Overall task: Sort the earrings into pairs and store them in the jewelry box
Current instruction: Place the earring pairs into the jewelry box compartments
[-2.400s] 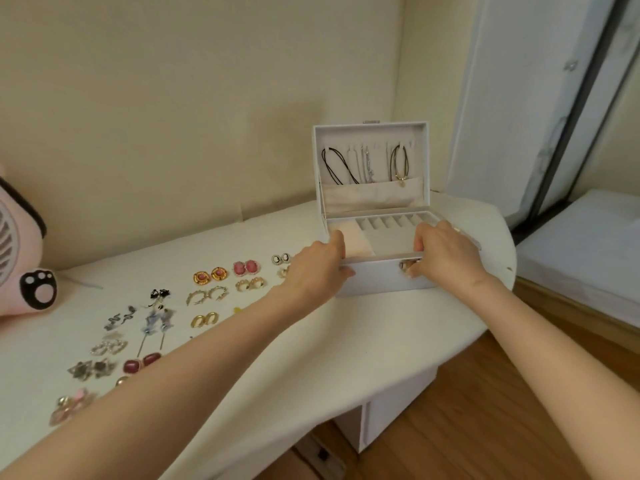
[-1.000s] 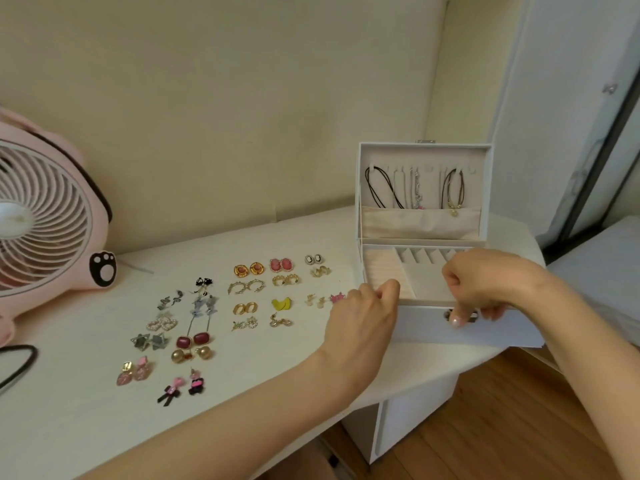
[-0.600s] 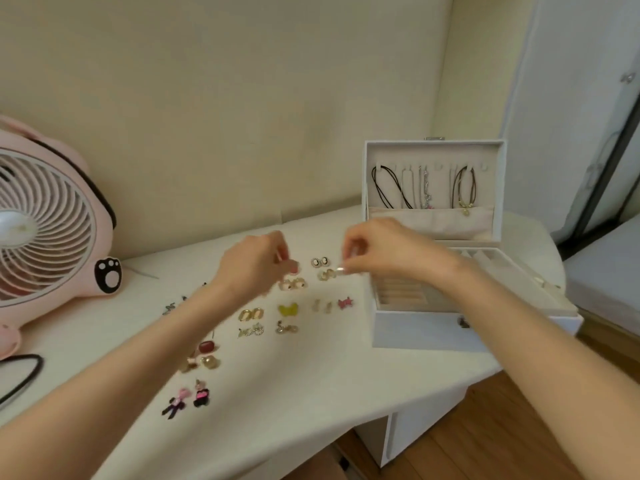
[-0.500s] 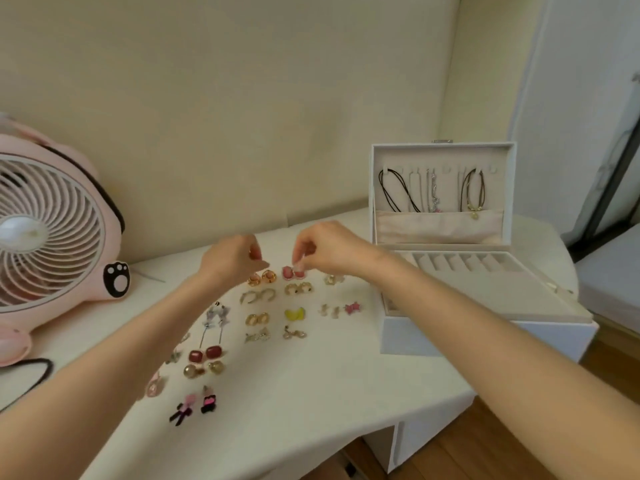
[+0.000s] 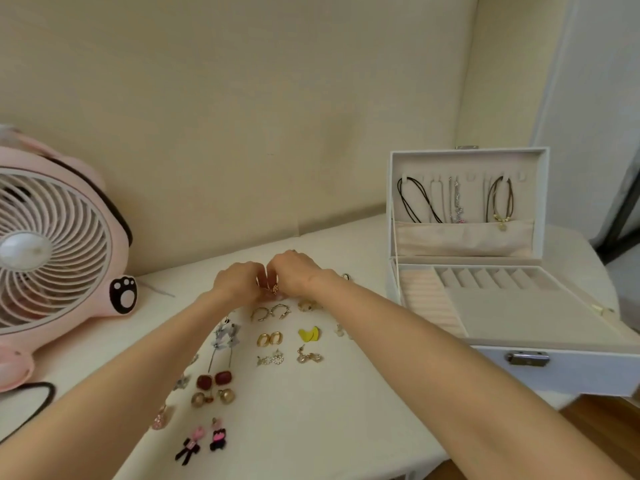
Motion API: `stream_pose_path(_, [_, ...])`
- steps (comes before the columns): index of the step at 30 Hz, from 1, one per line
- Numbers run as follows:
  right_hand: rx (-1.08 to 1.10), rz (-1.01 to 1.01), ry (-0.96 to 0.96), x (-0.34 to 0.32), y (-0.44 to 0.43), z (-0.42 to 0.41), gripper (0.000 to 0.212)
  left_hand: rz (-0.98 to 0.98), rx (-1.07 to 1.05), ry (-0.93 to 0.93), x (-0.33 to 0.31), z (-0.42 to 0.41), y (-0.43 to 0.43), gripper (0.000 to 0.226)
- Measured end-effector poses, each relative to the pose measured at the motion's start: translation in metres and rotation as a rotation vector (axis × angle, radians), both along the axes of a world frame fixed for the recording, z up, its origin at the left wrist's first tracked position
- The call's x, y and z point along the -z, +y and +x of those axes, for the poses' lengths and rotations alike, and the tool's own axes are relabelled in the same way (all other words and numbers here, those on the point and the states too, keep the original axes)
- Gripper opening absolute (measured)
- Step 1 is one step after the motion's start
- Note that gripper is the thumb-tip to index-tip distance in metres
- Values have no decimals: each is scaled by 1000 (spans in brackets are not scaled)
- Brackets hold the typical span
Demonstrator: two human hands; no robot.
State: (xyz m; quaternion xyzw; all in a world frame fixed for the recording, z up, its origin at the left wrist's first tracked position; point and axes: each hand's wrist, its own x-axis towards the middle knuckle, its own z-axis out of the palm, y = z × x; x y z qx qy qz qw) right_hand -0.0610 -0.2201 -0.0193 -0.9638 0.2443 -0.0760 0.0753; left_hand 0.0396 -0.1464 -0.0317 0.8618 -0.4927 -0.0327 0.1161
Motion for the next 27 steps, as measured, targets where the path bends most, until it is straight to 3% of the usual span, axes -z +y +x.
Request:
stream_pose_path(4, [-23,-24,-35,-8,5,-8,20,-54,55,33,-6,-4,5,31])
stream_pose_path(7, [-7,54,-132,-30,7,-33,19,-201,115,10,-21,-13,10,23])
stream_pose_path(13, [94,219,-368,-73,3,-139,24,-448,360,98,-60,-90,10,26])
stream_pose_path(16, [188,295,-487,-74,-12,-201,20,-446,489,231,-63,-137,-3,26])
stream_pose_path(22, [473,281,-619,-57,-59,-312,23,-416,746,263,-57,-219,-58,24])
stream_pose_path(27, [587,180,-447,-46,-86,-358,19,-344,752,276,-47,-267,-98,25])
